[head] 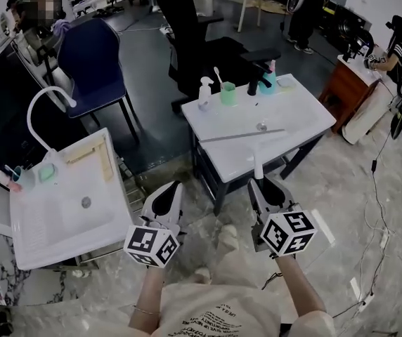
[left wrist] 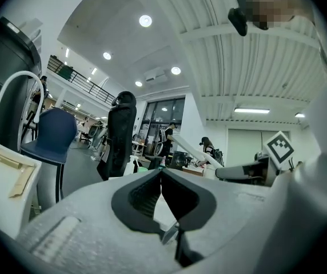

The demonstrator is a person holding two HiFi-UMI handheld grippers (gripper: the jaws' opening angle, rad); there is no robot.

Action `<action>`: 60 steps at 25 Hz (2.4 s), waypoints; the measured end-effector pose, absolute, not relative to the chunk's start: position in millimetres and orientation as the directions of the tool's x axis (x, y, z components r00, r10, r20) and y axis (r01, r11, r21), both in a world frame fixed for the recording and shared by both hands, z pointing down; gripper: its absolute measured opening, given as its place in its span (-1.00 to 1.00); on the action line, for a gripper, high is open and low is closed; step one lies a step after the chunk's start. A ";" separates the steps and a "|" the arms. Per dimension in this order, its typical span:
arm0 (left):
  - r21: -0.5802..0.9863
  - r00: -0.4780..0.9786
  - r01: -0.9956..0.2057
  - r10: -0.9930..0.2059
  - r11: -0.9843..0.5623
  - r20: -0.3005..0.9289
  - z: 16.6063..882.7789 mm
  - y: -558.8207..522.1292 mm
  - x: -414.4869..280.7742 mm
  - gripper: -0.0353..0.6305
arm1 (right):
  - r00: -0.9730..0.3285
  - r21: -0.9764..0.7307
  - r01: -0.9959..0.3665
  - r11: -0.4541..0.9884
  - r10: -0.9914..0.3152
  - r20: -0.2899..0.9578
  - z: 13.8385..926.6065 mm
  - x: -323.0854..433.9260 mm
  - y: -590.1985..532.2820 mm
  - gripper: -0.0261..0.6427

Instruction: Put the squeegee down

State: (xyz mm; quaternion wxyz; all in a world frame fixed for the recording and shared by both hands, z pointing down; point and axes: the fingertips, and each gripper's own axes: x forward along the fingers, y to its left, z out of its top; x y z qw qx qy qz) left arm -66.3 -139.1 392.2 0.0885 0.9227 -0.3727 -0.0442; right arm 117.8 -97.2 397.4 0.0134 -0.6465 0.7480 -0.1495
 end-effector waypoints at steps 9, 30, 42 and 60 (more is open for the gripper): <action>0.223 0.646 -0.748 -0.763 -0.626 0.024 401.8 -219.3 -30.1 -0.82 | -0.277 -0.225 -0.948 0.225 -0.931 0.239 410.9 144.6 -198.3 -0.64; 0.321 0.466 -0.861 -0.865 -0.395 0.184 473.4 -313.2 0.3 -0.82 | -0.496 -0.242 -0.868 0.433 -0.740 0.455 500.0 138.7 -330.6 -0.64; 0.396 0.431 -0.866 -0.858 -0.306 0.279 522.1 -331.4 3.7 -0.82 | -0.466 -0.209 -0.878 0.430 -0.670 0.578 555.9 120.6 -356.7 -0.64; 0.447 0.513 -0.831 -0.769 -0.332 0.382 557.2 -332.1 18.2 -0.82 | -0.373 -0.157 -0.916 0.369 -0.643 0.669 589.6 123.6 -355.4 -0.64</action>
